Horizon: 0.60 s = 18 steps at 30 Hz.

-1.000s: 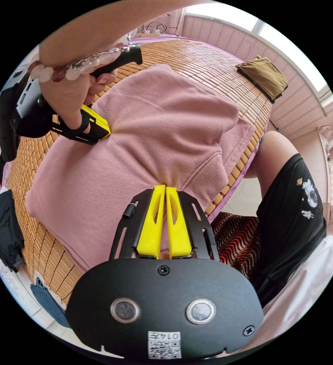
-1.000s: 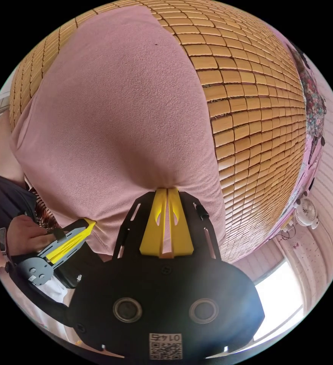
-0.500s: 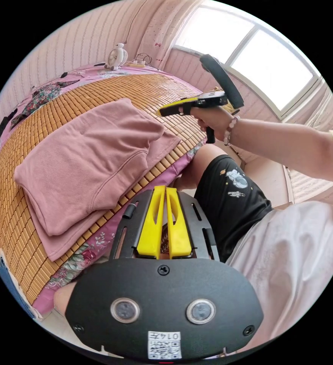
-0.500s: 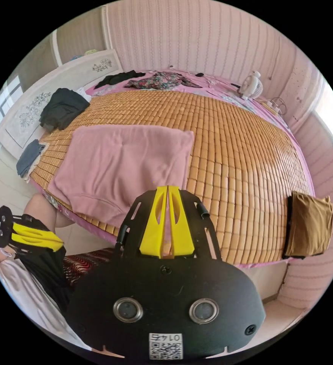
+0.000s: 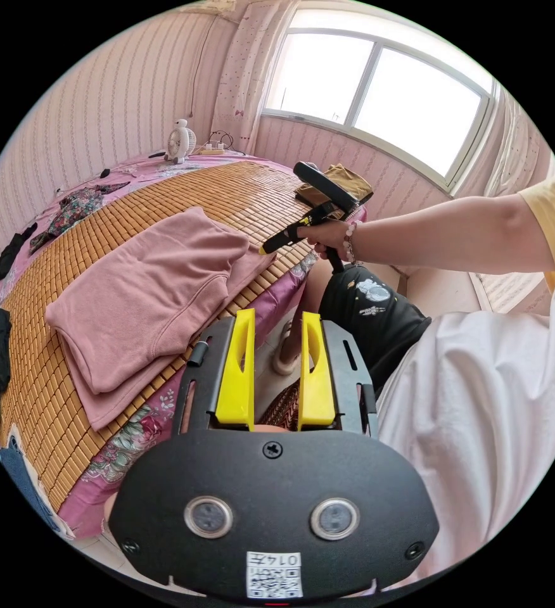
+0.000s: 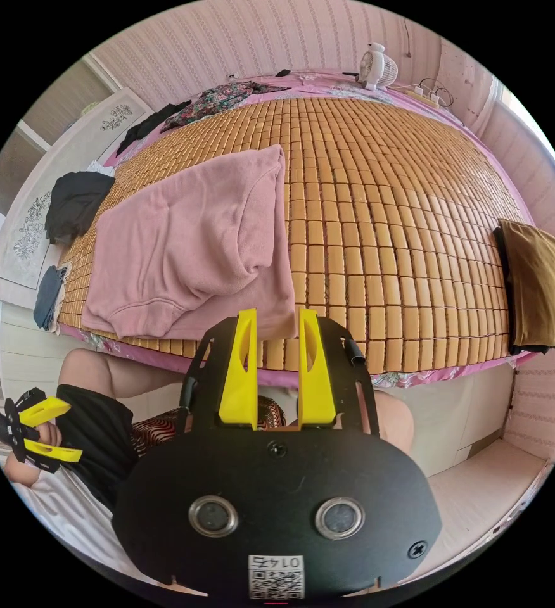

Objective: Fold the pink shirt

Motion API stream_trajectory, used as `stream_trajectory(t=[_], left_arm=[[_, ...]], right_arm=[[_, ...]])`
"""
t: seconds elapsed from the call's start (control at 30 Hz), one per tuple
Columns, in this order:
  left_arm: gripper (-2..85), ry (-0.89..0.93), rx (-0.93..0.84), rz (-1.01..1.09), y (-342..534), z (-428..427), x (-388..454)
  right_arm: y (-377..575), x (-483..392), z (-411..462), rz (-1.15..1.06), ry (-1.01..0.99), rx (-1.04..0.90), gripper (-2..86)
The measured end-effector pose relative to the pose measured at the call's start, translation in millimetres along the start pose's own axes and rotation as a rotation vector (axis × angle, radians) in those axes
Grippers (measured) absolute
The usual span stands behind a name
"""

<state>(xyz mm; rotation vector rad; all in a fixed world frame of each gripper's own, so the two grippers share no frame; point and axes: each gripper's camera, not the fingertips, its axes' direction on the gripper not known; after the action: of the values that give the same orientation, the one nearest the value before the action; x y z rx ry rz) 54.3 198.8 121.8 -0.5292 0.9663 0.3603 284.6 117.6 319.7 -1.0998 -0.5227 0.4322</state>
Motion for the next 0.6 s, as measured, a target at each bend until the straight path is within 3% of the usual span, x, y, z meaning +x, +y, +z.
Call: stream_trajectory(t=[0.27,0.33,0.6], left_arm=[[13.2,-0.057,0.014,-0.082,2,-7,-6],[13.9,-0.069,0.029,-0.078,-5,-9,-4],[17.7,-0.007,0.043,0.078,-46,0,20]], right_arm=[[-5,57,1,0.056,-0.066,-0.156,6.5],[2,77,-19,0.019,-0.279,-0.132,4.1],[48,117,-105,0.015,-0.568,0.043,2.0]])
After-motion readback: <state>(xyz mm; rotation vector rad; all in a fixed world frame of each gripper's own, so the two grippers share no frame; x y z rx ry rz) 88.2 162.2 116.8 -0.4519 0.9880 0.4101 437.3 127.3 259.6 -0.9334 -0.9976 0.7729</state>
